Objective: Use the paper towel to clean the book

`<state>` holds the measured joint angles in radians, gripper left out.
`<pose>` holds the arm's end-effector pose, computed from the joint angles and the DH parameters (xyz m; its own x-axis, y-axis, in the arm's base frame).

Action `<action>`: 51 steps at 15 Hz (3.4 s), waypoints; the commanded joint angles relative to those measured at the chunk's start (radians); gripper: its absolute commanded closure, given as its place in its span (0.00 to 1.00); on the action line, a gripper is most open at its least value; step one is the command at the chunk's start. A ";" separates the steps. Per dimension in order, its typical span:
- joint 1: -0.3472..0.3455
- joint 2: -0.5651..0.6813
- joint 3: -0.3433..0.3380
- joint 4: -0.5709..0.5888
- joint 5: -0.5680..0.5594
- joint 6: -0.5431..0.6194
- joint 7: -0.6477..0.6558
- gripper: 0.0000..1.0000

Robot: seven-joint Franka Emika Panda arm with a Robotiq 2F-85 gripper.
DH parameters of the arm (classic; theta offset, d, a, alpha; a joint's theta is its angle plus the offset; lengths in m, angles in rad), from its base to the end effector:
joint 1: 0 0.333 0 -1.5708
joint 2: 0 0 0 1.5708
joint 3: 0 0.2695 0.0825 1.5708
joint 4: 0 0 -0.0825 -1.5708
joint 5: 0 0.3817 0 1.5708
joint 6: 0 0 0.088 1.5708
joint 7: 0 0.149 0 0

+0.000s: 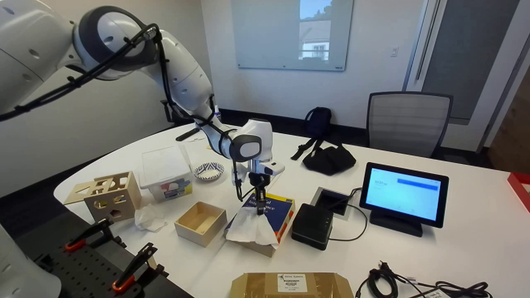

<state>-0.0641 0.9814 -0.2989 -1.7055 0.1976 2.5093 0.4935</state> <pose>0.5440 -0.2206 -0.0317 0.6077 -0.7935 -0.0327 -0.7755 -0.6018 0.1911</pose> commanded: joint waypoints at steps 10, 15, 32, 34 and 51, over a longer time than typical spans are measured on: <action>0.042 -0.012 -0.073 -0.083 -0.102 -0.042 0.200 1.00; -0.034 -0.034 0.046 -0.049 -0.079 -0.103 -0.016 1.00; -0.143 -0.132 0.261 -0.053 -0.033 -0.256 -0.450 1.00; -0.135 -0.169 0.293 -0.087 -0.040 -0.268 -0.514 1.00; 0.102 -0.341 0.470 -0.504 -0.037 -0.063 -0.558 1.00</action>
<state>-0.0032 0.6548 0.1516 -2.1760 0.1491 2.3839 -0.0720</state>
